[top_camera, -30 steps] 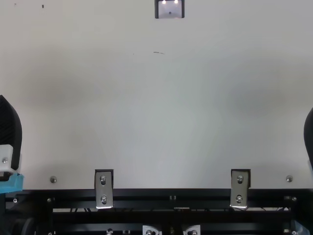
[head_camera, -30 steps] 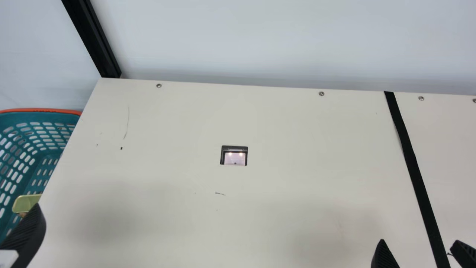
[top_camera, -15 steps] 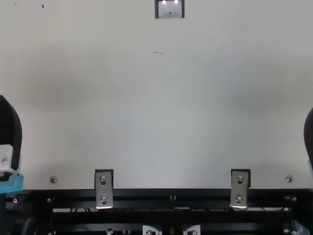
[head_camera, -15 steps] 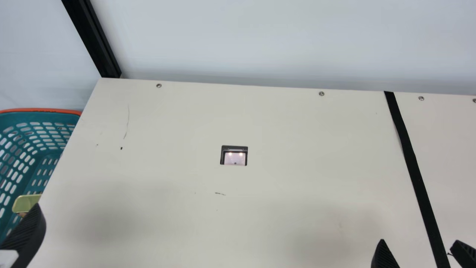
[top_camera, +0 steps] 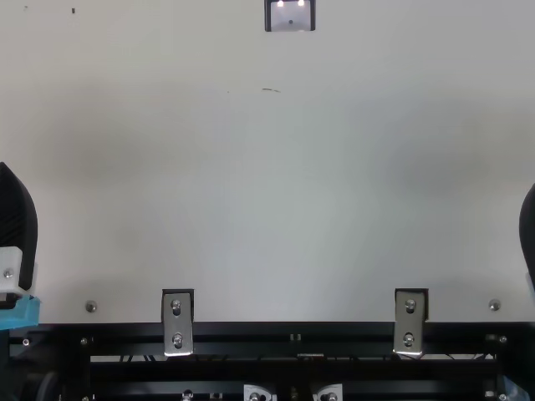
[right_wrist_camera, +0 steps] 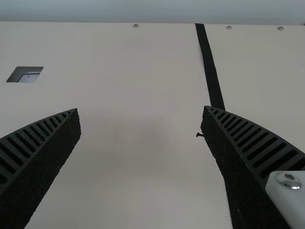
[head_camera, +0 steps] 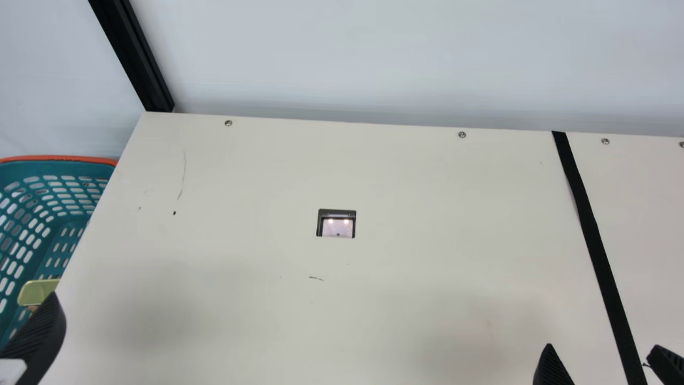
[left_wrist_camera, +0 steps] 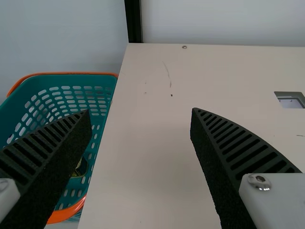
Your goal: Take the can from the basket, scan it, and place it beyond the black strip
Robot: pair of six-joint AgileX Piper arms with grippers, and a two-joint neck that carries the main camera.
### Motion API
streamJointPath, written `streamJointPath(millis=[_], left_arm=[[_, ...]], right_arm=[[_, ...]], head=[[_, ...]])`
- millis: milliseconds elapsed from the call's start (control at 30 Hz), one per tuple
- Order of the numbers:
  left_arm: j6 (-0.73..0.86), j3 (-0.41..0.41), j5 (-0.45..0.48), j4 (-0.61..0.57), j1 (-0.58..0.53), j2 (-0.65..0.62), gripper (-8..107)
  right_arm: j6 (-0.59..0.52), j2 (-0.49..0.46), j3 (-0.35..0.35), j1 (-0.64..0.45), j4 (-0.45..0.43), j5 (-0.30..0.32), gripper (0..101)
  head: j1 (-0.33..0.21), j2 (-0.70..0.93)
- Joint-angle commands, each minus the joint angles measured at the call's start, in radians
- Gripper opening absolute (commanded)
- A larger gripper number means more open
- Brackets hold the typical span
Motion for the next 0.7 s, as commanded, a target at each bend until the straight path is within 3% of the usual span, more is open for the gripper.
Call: streamJointPath(millis=[0,667], left_arm=[[0.0,0.0,0.0,0.0,0.0,0.0,90],[0.0,0.0,0.0,0.0,0.0,0.0,90]], right_arm=[[0.0,0.0,0.0,0.0,0.0,0.0,101],[0.0,0.0,0.0,0.0,0.001,0.0,101]], head=[[-0.001,0.01],[0.001,0.011]])
